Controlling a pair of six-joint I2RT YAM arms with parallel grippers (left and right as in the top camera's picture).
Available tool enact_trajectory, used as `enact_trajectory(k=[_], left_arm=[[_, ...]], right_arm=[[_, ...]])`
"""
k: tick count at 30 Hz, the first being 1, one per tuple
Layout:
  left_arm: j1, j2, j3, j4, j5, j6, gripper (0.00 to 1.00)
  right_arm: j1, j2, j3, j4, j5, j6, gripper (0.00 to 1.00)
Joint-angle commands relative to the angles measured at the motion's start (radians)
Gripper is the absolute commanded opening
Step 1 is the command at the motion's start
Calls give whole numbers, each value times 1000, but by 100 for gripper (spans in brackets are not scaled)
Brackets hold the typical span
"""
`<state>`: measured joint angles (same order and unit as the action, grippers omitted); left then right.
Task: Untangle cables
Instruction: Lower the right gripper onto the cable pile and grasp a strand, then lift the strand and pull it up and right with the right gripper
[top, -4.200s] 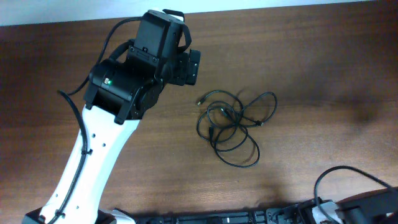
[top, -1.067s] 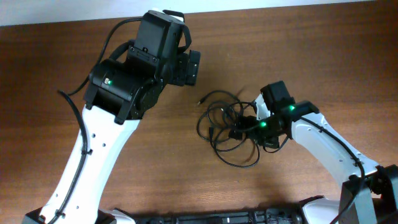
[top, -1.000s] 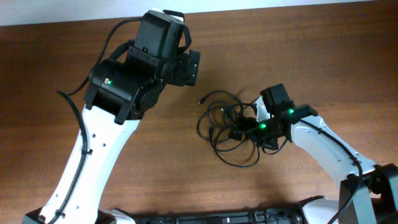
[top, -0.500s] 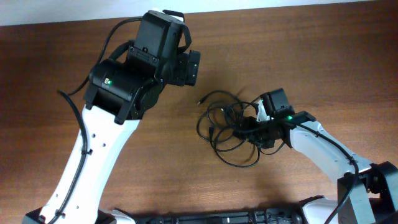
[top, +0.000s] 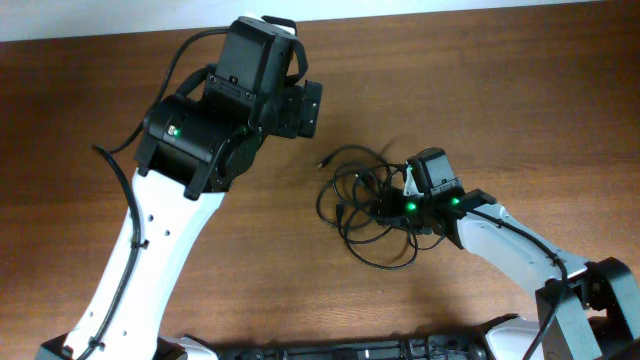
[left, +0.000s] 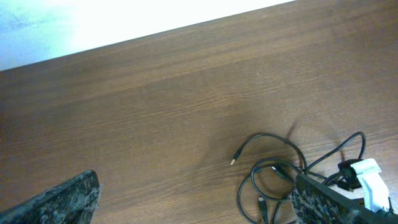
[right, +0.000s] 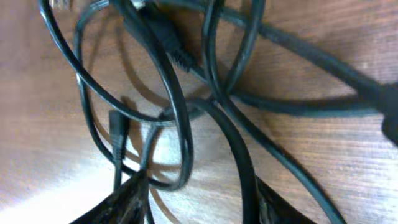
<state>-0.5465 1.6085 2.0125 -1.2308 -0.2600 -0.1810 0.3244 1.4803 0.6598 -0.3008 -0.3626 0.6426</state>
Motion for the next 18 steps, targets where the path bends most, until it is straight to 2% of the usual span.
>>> enact_trajectory(k=[1, 3, 4, 9, 13, 18], left_arm=[[4, 0, 17, 1, -10, -12, 99], [4, 0, 17, 1, -10, -12, 99], [4, 0, 17, 1, -10, -12, 99], [4, 0, 17, 1, -10, -12, 99], [4, 0, 17, 1, -10, -12, 99], [3, 0, 17, 1, -10, -12, 99]], right_arm=[[6, 4, -4, 1, 37, 21, 33], [6, 4, -4, -24, 69, 20, 11], [5, 4, -4, -25, 69, 20, 4], [3, 0, 21, -45, 67, 18, 4], [3, -32, 105, -180, 68, -44, 4], [3, -105, 301, -414, 108, -115, 4]])
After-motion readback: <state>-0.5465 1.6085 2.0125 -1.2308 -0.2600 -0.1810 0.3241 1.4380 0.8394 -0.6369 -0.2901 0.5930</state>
